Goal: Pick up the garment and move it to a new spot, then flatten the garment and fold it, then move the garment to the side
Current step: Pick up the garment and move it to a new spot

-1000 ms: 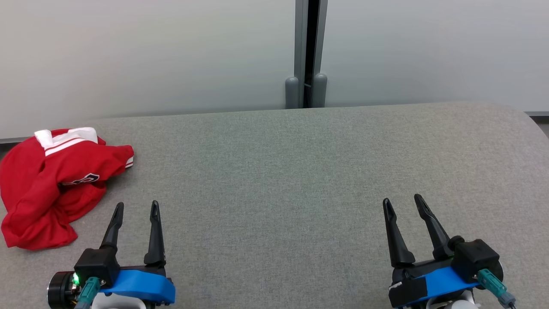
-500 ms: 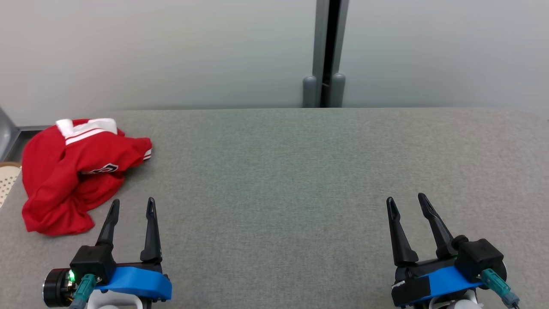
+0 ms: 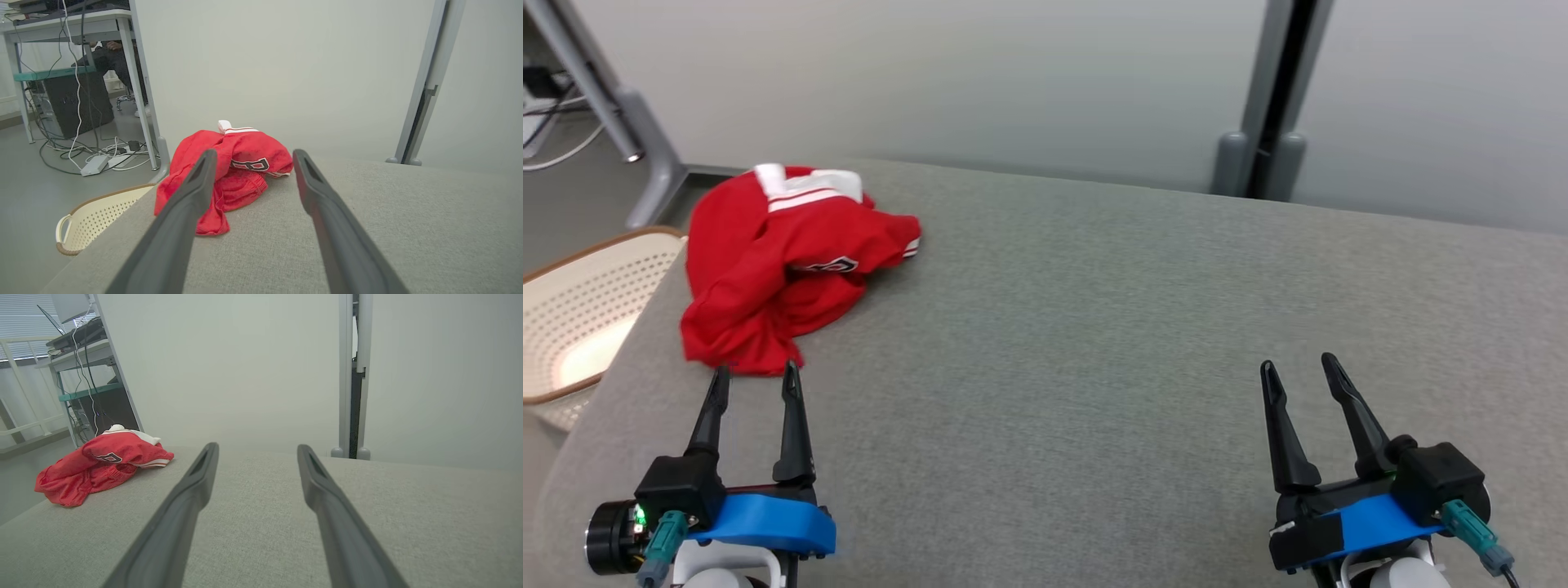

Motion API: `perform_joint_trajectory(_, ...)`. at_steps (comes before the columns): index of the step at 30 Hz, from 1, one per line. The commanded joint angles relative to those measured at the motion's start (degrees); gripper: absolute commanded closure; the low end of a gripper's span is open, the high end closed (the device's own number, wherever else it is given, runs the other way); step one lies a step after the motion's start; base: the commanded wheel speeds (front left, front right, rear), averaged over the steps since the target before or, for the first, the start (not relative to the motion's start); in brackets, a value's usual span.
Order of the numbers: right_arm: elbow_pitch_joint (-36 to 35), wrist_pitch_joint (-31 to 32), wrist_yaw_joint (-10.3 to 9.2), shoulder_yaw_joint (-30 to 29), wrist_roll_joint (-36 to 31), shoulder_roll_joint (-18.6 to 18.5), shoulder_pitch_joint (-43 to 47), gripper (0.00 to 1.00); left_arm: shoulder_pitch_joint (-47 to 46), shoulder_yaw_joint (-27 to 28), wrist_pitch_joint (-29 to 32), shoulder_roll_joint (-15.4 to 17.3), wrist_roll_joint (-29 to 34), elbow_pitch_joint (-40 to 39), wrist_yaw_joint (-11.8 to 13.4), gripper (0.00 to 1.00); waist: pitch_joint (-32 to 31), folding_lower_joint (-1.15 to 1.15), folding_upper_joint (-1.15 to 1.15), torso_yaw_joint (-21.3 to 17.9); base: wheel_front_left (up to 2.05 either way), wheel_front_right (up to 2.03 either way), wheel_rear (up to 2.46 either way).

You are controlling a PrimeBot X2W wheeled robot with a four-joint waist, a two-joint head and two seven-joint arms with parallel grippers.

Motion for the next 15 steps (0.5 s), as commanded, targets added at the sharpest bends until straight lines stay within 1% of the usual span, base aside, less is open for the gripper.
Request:
perform_joint_trajectory(1, -0.1, 0.0, -0.02, -0.1, -0.3, 0.0, -0.8, 0.00, -0.5, 0.1, -0.2, 0.3, -0.1, -0.1, -0.1, 0.00, 0.6, 0.00, 0.00, 1.9, 0.00, 0.00, 0.00)
perform_joint_trajectory(10, -0.1, 0.0, -0.02, -0.1, -1.1, -0.1, -1.3, 0.00, -0.4, 0.5, -0.2, 0.3, -0.8, -0.4, 0.3, 0.00, 1.5, 0.00, 0.00, 8.5, 0.00, 0.00, 0.00)
perform_joint_trajectory(15, 0.2, 0.0, -0.02, 0.3, -1.4, -0.1, -1.8, 0.00, 0.0, 1.0, -0.2, 0.3, -1.3, -0.6, 0.6, 0.00, 1.9, 0.00, 0.00, 10.9, 0.00, 0.00, 0.00)
